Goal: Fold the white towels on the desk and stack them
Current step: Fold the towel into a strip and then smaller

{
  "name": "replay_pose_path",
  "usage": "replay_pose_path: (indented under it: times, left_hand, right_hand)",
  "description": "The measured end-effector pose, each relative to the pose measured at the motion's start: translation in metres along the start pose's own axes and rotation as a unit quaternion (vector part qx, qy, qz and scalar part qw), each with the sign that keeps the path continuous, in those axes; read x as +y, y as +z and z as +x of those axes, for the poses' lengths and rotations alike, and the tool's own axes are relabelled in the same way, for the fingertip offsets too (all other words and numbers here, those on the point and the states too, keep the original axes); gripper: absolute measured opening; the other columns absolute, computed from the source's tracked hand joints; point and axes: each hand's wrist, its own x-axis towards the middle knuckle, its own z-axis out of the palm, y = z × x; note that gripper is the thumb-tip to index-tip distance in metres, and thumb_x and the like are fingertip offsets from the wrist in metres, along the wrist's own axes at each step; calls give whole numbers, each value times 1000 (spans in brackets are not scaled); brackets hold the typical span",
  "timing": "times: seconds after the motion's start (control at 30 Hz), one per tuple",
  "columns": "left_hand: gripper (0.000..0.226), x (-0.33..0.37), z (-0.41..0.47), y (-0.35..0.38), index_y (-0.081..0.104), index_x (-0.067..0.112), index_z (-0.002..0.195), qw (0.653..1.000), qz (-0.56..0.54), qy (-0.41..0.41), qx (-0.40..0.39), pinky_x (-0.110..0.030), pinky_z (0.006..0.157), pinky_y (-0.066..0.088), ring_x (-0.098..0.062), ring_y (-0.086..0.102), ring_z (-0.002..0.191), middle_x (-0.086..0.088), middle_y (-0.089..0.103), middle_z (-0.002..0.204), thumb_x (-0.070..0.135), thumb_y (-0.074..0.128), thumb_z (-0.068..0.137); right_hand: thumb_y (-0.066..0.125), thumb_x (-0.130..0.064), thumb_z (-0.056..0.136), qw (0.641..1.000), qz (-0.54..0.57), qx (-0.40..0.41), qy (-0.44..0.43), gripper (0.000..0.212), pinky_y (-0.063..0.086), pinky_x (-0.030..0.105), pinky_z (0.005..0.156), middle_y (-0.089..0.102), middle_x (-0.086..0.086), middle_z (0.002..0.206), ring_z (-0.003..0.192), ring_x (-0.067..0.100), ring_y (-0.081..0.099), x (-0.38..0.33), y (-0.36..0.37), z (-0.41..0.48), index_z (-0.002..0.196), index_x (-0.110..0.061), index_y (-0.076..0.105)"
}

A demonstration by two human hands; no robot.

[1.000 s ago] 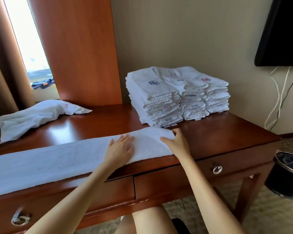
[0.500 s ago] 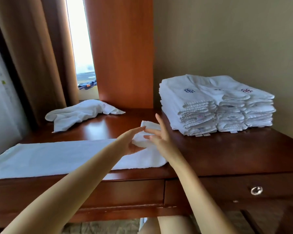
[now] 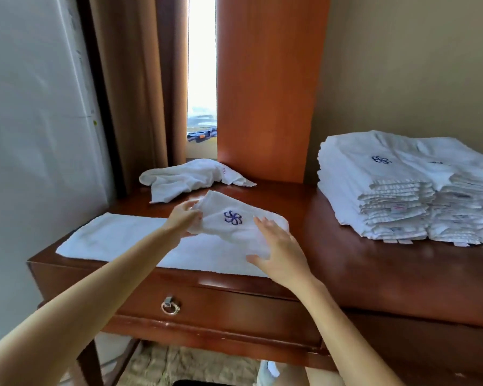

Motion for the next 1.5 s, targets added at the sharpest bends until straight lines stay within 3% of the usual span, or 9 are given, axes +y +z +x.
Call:
replay_pose_path:
  times: [0.17,0.37,0.5,0.63,0.8,1.03,1.2,1.33,1.5]
  left_hand:
    - [81,-34,-9,-19,30,20,150,995,76,41,-46,-25,94,34,-22,38,134,-5,35,148,13,74,82]
    - [55,-14,-2,-40,54,10,135,987,32,145,-68,-13,71,49,-15,59,97,-6,59,121,-9,61,85]
    - [59,8,8,-115,47,12,141,989,25,144,8,-22,86,48,-18,57,109,-4,52,130,-5,62,86]
    - [58,-30,3,-182,43,12,144,978,199,56,27,-23,93,44,-23,53,121,-7,48,139,1,60,90]
    - [59,-51,6,-203,49,20,141,975,177,95,100,-7,64,43,-9,59,87,0,57,123,-4,54,87]
    - [57,-58,12,-230,51,17,140,955,271,-39,113,-30,94,43,-27,54,119,-11,55,134,-4,42,87]
    - [64,-58,9,-233,50,13,140,952,183,72,233,-19,92,37,-22,50,127,-4,52,141,-11,42,81]
    - [47,-64,0,-242,57,15,134,945,298,-34,133,-19,60,40,-17,55,74,-9,64,104,1,47,90]
    - [22,-67,-5,-239,55,19,105,895,430,-56,104,-26,72,40,-23,50,86,-13,55,98,8,49,86]
  right_hand:
    - [43,-32,99,984,-153,-90,4,50,6,36,119,27,-2,158,146,14,22,-28,27,23,148,-29,35]
    - [45,-33,99,986,-165,8,-33,40,38,31,99,58,-8,135,122,19,54,-50,15,45,139,-31,50]
    - [52,-37,95,975,-203,-44,-77,64,23,31,114,35,-8,154,140,14,34,-75,28,59,152,-32,23]
    - [51,-22,94,957,-231,-162,-68,75,9,38,120,11,-5,162,149,14,11,-92,54,58,154,-34,8]
    - [45,-2,92,961,-222,-141,-84,77,9,36,120,11,-7,162,149,13,9,-98,64,63,154,-35,12]
    - [46,5,89,960,-228,-118,-111,86,13,27,118,10,-12,161,148,9,10,-85,68,59,153,-39,9]
    - [51,6,85,972,-210,-54,-91,88,26,24,112,21,-15,158,146,9,21,-84,68,59,151,-43,17]
    - [50,6,88,978,-190,-58,-70,83,32,24,108,23,-15,158,146,9,21,-75,69,53,150,-41,23]
    - [42,3,92,962,-186,-179,-86,81,20,23,116,3,-12,162,149,7,0,-76,57,59,153,-37,8]
